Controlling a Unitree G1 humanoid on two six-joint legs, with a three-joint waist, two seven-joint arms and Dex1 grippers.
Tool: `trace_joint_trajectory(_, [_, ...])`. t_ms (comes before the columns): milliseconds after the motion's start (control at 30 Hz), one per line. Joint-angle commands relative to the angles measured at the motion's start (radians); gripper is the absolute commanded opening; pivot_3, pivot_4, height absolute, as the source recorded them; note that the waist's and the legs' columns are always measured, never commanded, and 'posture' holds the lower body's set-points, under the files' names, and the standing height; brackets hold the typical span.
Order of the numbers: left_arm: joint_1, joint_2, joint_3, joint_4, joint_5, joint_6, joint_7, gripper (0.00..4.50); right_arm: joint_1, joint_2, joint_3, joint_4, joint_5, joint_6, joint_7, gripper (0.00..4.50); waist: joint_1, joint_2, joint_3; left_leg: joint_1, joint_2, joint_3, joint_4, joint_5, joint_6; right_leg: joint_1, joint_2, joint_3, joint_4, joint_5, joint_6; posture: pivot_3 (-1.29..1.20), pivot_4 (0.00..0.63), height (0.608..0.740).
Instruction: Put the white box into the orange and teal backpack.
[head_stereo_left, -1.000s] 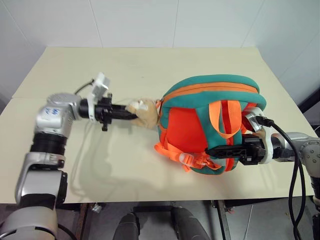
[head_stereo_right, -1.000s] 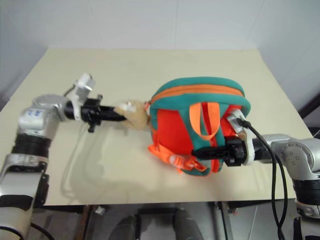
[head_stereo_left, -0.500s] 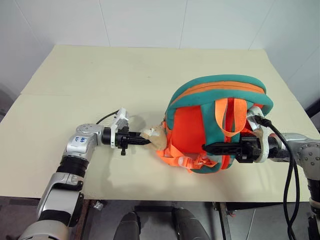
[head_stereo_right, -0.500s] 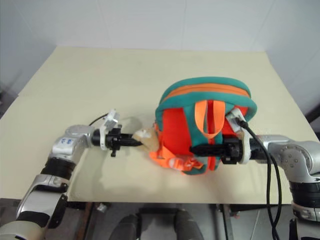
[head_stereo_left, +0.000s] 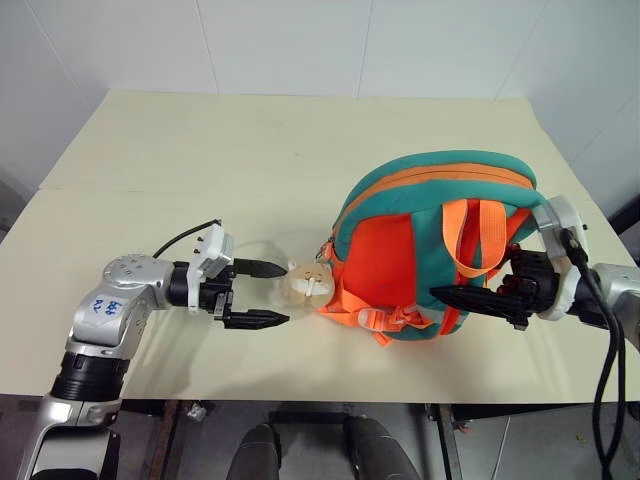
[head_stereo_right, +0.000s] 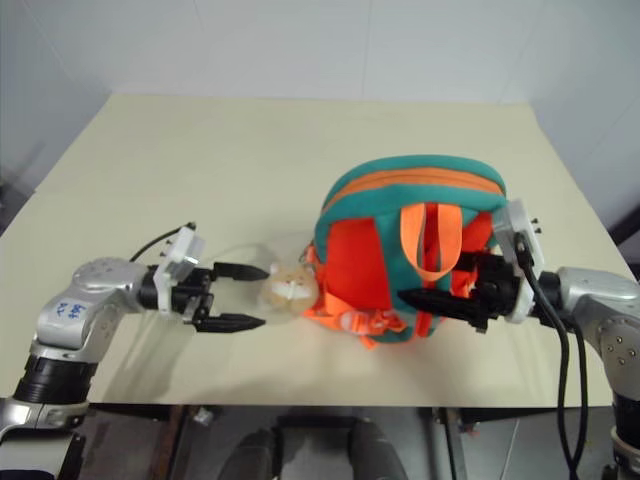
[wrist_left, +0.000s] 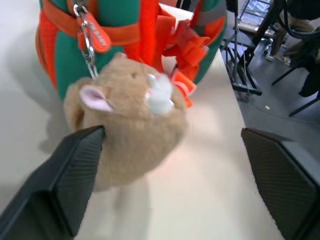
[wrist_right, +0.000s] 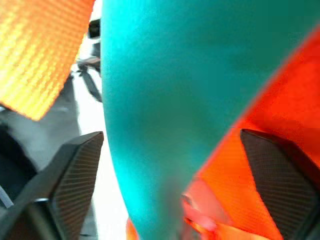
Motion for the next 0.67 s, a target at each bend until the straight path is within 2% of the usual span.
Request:
trace_joint_trajectory(33, [0.042,0.003,0.073,-0.024,-0.02,-0.065,0.035,4.5,0.092,-0.035,-0.079,0.038,-0.063,-0.093,0.046,4.45,-0.001,0.0,0.0,0.0,0.0,0.0,0.0,0.0,0.0,0.001,0.0,0.0,-0.001,0.0,0.0,0.0,0.15,0.74])
trace_joint_trajectory(100, [0.079,0.007,0.111,-0.019,-0.041,-0.071,0.043,4.5,0.177,-0.059,-0.095,0.068,-0.125,-0.163,0.095,4.45,-0.001,0.0,0.0,0.0,0.0,0.001,0.0,0.0,0.0,0.001,0.0,0.0,-0.002,0.0,0.0,0.0,0.15,0.74])
trace_joint_trajectory(233, [0.128,0.015,0.154,-0.019,-0.053,-0.094,0.051,4.5,0.245,-0.078,-0.11,0.125,-0.198,-0.272,0.143,4.45,-0.006,0.0,0.0,0.001,0.0,0.001,-0.001,0.0,0.0,0.001,0.0,0.001,-0.003,0.0,0.0,0.0,0.15,0.74])
trace_joint_trajectory(433, [0.164,0.06,0.227,-0.035,-0.081,-0.112,0.044,4.5,0.266,-0.078,-0.167,0.176,-0.246,-0.38,0.161,4.45,-0.008,0.0,0.0,0.003,0.0,0.002,0.0,0.0,0.0,0.003,0.001,0.001,-0.003,-0.001,-0.002,0.0,0.15,0.74])
trace_joint_trajectory(533, [0.202,0.085,0.263,-0.063,-0.096,-0.12,0.037,4.5,0.286,-0.089,-0.171,0.202,-0.263,-0.397,0.182,4.45,-0.007,0.0,0.0,0.004,0.0,0.002,-0.001,0.0,0.0,0.005,0.0,0.001,-0.005,-0.006,-0.012,0.0,0.15,0.74])
trace_joint_trajectory(667, [0.219,0.094,0.286,-0.078,-0.099,-0.148,0.047,4.5,0.284,-0.083,-0.161,0.201,-0.257,-0.405,0.19,4.45,-0.006,0.0,0.0,0.004,0.0,0.002,-0.001,-0.001,0.001,0.006,0.0,0.001,-0.006,-0.006,-0.01,0.0,0.15,0.74])
